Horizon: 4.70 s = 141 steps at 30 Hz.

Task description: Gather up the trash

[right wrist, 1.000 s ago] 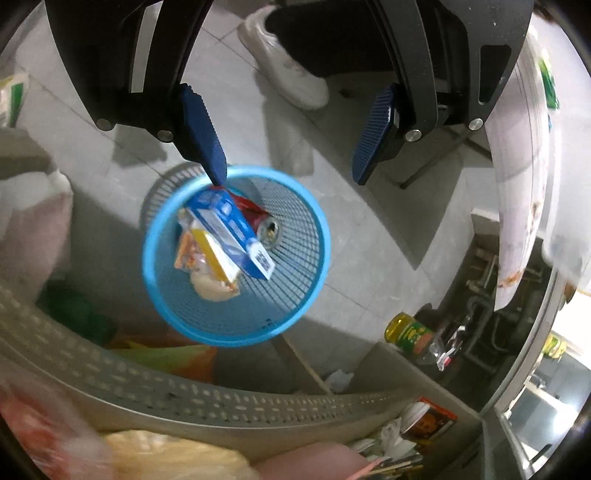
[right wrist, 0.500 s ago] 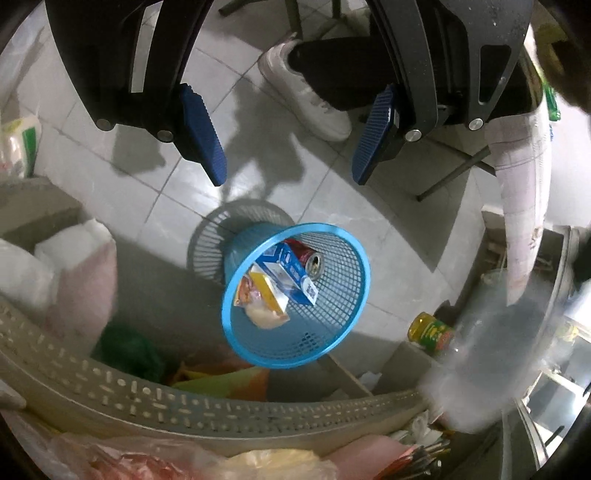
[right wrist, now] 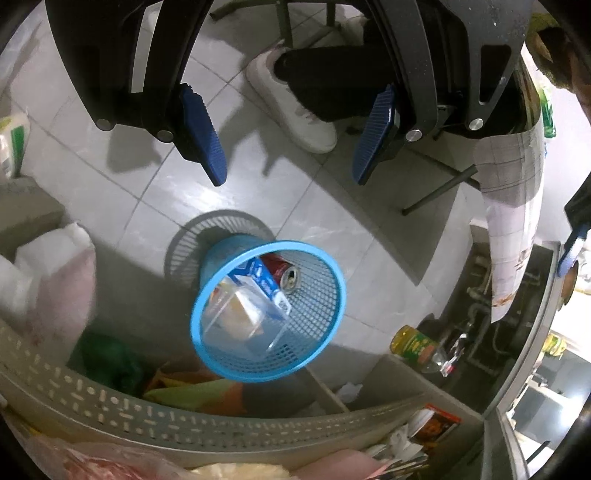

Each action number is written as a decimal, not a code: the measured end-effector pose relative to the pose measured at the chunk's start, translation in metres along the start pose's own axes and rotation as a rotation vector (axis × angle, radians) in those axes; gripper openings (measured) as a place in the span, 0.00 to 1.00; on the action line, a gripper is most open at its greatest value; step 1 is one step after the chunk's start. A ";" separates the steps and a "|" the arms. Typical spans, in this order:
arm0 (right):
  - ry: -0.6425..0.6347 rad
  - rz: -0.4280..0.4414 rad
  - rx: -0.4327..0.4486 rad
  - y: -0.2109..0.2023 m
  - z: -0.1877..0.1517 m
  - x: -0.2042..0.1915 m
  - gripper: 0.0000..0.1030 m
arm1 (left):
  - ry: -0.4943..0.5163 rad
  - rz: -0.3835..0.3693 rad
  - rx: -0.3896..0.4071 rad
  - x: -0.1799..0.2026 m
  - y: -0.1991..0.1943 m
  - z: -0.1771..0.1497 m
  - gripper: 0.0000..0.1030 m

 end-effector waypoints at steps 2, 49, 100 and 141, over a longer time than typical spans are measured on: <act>-0.007 0.004 0.002 -0.002 0.000 -0.003 0.66 | 0.011 0.007 0.013 -0.002 -0.015 -0.002 0.78; -0.523 0.288 0.104 -0.075 -0.028 -0.252 0.78 | 0.006 0.358 0.300 -0.138 -0.244 -0.065 0.84; -0.765 0.455 -0.403 0.050 -0.160 -0.494 0.78 | -0.281 0.541 0.585 -0.312 -0.438 -0.076 0.89; -0.729 0.211 -0.174 -0.001 -0.106 -0.364 0.61 | 0.057 0.781 0.151 -0.275 -0.259 -0.075 0.39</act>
Point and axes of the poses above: each gripper's, at about its wrist camera, not at the fingertips, and y roughly the way its jaws point, x to its right, z to its top, the point moved 8 cm from there along y, roughly the way its jaws point, and after that the axes turned 1 degree about -y, right-handed, at the moved point
